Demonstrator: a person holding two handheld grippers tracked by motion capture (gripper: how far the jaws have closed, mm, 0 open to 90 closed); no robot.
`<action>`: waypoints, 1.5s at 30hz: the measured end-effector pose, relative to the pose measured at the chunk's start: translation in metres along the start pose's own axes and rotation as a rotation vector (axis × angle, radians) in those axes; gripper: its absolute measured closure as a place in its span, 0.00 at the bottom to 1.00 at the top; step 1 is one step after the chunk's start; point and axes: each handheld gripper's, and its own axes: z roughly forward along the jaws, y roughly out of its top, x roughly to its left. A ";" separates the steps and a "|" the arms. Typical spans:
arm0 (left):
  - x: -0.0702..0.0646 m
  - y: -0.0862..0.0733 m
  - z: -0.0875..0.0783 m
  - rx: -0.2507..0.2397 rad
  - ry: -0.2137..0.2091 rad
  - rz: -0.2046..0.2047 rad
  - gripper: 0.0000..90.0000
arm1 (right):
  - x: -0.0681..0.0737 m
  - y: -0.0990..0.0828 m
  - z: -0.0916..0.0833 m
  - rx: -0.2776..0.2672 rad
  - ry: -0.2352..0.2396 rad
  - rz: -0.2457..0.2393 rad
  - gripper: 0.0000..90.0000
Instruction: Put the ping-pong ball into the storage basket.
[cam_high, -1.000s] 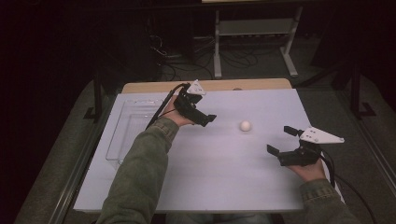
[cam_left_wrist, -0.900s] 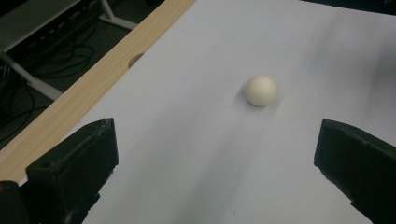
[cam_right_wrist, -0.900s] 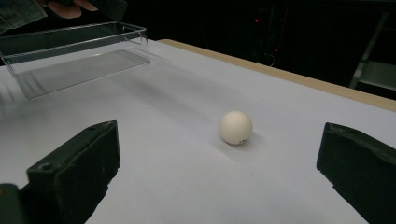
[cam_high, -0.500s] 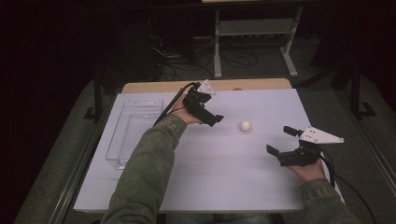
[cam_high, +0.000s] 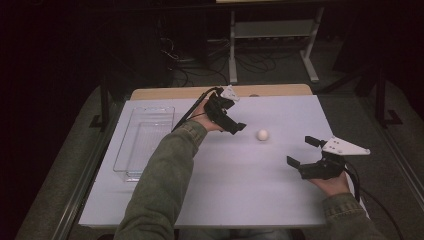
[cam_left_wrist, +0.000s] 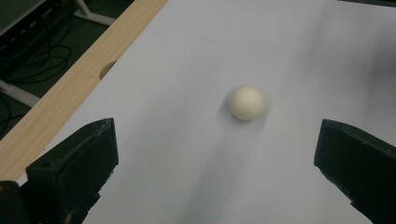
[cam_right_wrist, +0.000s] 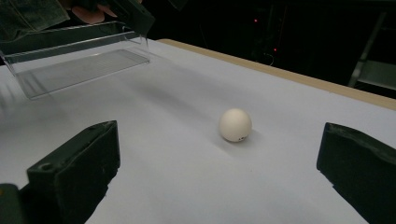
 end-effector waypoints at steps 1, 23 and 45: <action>-0.001 0.001 0.002 0.001 -0.003 -0.002 0.00 | 0.000 0.000 0.000 0.001 0.001 0.001 0.00; -0.001 0.014 0.040 0.074 -0.048 0.043 0.00 | -0.001 0.000 -0.002 -0.009 0.012 0.004 0.00; -0.007 0.012 0.075 0.133 -0.102 0.057 0.00 | 0.000 -0.001 0.001 0.004 0.021 -0.001 0.00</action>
